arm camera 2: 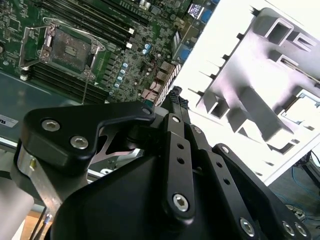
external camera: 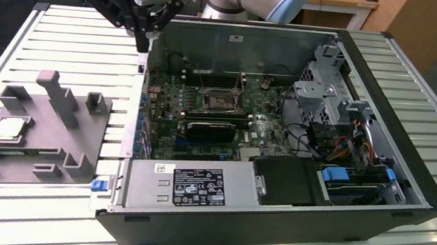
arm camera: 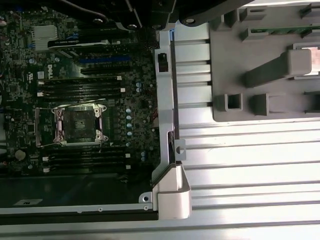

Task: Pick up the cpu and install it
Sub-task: 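Reach for the cpu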

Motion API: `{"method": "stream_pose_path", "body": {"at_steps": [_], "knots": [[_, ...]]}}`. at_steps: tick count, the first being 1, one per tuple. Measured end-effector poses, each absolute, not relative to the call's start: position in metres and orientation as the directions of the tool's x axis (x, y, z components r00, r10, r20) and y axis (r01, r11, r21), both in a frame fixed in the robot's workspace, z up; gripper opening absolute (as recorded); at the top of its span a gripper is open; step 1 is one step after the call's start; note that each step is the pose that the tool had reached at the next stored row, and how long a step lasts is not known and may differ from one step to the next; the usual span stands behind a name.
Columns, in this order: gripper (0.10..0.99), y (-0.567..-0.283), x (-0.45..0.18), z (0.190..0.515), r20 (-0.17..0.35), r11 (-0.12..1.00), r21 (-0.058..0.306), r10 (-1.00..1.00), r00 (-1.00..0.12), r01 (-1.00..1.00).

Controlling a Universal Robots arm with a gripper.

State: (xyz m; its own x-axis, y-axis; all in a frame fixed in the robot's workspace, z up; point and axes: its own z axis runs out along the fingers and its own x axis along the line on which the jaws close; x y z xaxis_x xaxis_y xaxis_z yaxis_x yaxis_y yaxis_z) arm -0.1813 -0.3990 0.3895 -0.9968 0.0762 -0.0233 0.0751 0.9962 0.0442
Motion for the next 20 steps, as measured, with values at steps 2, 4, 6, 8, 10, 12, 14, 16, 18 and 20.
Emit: {"method": "stream_pose_path", "body": {"at_steps": [2,4,6,8,10,12,14,16,18,20], "knots": [[0.106,-0.3989,-0.1820,0.3893,-0.023,0.996,0.044,0.076,-0.997,0.075],[0.106,-0.3989,-0.1826,0.3891,-0.023,0.996,0.044,0.076,-0.997,0.075],[0.106,-0.3989,-0.1832,0.3890,-0.023,0.996,0.044,0.076,-0.997,0.075],[0.106,-0.3989,-0.1838,0.3888,-0.023,0.996,0.044,0.076,-0.997,0.075],[0.106,-0.3989,-0.1844,0.3887,-0.023,0.996,0.044,0.076,-0.997,0.075],[0.106,-0.3990,-0.1847,0.3885,-0.022,0.996,0.044,0.076,-0.997,0.075],[0.106,-0.3990,-0.1852,0.3884,-0.022,0.996,0.044,0.076,-0.997,0.075],[0.106,-0.3989,-0.1858,0.3881,-0.022,0.996,0.044,0.076,-0.997,0.075],[0.106,-0.3989,-0.1865,0.3878,-0.022,0.996,0.044,0.076,-0.997,0.075],[0.106,-0.3989,-0.1873,0.3877,-0.022,0.996,0.044,0.076,-0.997,0.075]]}}
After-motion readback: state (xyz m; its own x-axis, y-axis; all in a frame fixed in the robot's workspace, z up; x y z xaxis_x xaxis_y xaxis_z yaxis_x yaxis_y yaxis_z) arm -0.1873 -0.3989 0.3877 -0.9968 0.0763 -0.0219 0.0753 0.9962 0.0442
